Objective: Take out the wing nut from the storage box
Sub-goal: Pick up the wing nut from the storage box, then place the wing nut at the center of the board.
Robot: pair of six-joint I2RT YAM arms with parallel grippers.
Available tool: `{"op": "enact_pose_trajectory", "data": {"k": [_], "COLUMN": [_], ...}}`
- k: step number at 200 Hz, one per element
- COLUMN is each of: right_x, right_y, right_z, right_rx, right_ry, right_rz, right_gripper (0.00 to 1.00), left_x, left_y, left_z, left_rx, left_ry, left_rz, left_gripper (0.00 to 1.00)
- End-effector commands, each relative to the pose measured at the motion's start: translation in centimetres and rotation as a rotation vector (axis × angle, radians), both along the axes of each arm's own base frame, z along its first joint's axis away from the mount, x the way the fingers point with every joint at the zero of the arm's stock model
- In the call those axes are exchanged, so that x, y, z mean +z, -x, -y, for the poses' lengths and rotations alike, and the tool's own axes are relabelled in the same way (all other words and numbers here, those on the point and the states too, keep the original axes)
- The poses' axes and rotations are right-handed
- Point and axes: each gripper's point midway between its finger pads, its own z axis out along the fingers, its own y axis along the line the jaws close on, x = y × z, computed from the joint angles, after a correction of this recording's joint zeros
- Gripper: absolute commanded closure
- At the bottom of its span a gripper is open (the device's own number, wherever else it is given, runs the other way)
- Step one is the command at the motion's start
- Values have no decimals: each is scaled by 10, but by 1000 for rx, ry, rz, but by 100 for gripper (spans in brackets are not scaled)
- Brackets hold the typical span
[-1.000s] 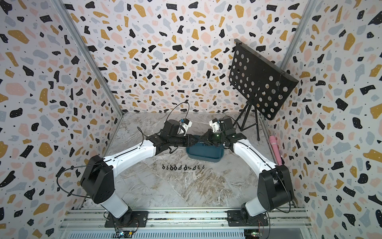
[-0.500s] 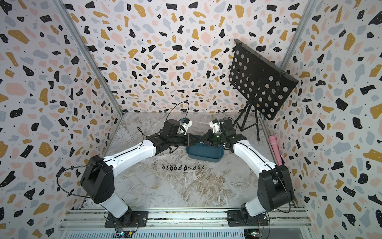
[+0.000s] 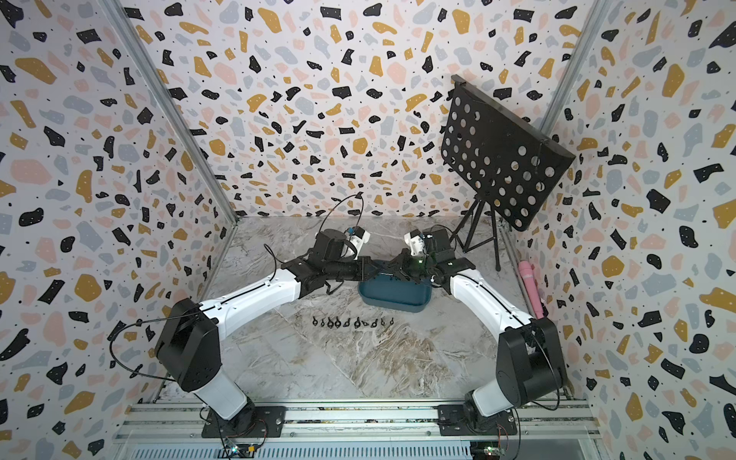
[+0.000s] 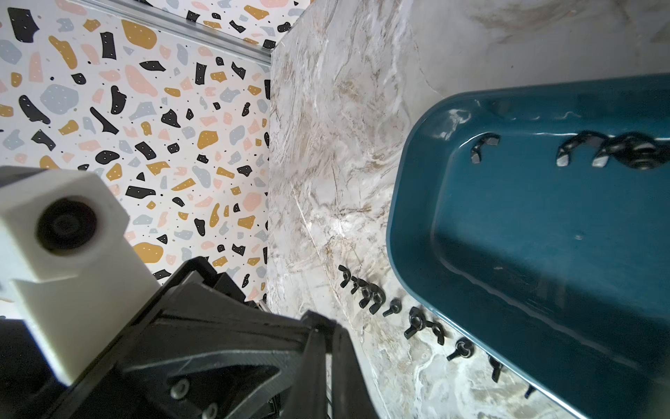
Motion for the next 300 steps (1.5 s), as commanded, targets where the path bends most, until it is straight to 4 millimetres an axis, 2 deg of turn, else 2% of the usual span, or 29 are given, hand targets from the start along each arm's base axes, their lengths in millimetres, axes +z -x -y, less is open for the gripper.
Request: {"op": "enact_pose_trajectory", "data": {"k": [1,19,37,53,74,100,115,133,160,164,167,169,204,255,300], "right_x": [24,23,21,19,18,17,15,13,7,5,4,4,-5,-15,-23], "right_y": [5,4,2,0,-3,-4,-4,-4,-4,-4,-4,-4,-3,5,23], "right_z": [-7,-6,-2,4,13,23,26,30,32,33,33,33,33,29,9], "right_rx": [37,34,22,7,-19,-36,-40,-43,-44,-44,-44,-43,-25,25,125], "right_ry": [-51,-48,-40,-33,-24,-4,12,35,63,68,72,72,90,114,184], "right_rz": [58,58,54,52,57,59,65,70,72,71,70,71,63,65,98], "right_gripper": [100,96,81,79,71,50,43,34,18,12,3,1,0,0,0], "left_x": [21,21,21,21,20,17,14,9,0,-2,-2,-2,-18,-56,-97], "left_y": [-6,-7,-9,-10,-12,-16,-18,-21,-27,-28,-28,-28,-20,11,35], "left_z": [11,9,6,3,-1,-8,-16,-32,-69,-75,-80,-83,-144,-218,-252], "left_rx": [-13,-4,8,13,26,42,60,96,185,201,212,219,341,465,551], "left_ry": [45,36,24,19,14,4,-10,-42,-107,-119,-128,-133,-273,-516,-648], "left_rz": [64,71,79,81,81,77,76,73,61,59,61,62,43,1,-86], "left_gripper": [100,100,100,100,100,100,100,100,100,100,100,100,100,100,100]}}
